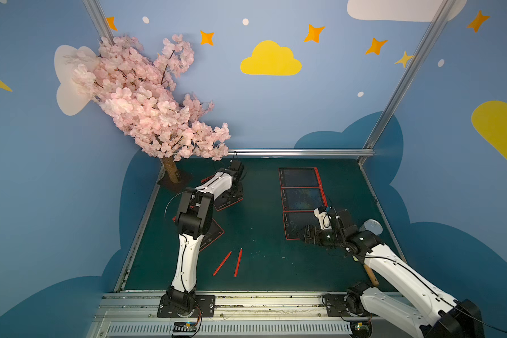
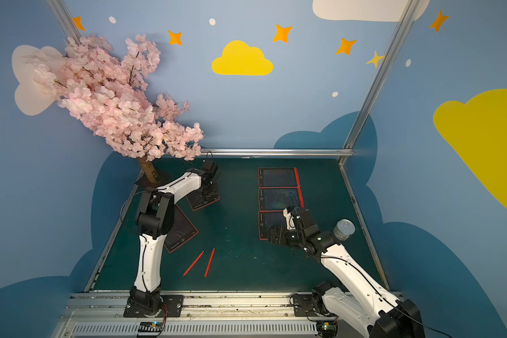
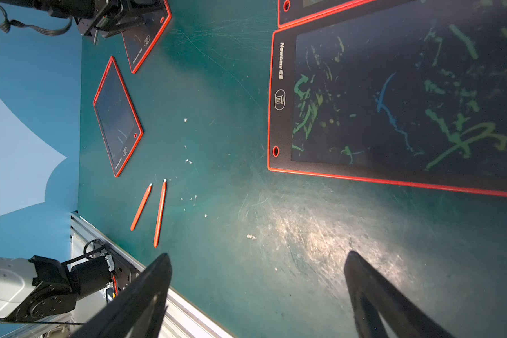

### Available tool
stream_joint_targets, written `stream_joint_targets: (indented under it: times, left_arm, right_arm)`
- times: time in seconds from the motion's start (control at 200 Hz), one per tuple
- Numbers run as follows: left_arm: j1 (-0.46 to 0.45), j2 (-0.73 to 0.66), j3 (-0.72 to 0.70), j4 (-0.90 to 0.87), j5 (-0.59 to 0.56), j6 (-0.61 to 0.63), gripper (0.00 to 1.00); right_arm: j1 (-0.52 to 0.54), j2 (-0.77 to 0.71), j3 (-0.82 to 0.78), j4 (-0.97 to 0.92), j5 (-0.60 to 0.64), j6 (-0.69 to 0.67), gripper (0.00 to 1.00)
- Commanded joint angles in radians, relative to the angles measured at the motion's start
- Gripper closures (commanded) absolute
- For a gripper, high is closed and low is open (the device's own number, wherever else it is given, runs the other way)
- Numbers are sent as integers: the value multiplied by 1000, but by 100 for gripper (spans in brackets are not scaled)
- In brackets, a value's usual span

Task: Place the stylus back onto the writing tablet
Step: Move the writing tablet to the center of the board.

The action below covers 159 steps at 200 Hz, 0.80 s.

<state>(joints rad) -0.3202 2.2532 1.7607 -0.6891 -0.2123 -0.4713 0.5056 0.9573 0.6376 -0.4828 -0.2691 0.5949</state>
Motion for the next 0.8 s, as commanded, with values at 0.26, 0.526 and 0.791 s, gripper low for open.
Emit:
stream_joint_targets:
  times: [0.26, 0.526, 0.791]
  left_arm:
    - [-116, -26, -184, -31, 167, -11, 46]
    - [-197, -79, -286, 41, 223, -45, 46]
    - [-268, -142, -391, 108, 278, -84, 47]
  right_arm:
    - [4, -20, 30, -31, 19, 0, 9]
    - [4, -32, 30, -39, 17, 14, 8]
    - [4, -23, 64, -44, 35, 9, 9]
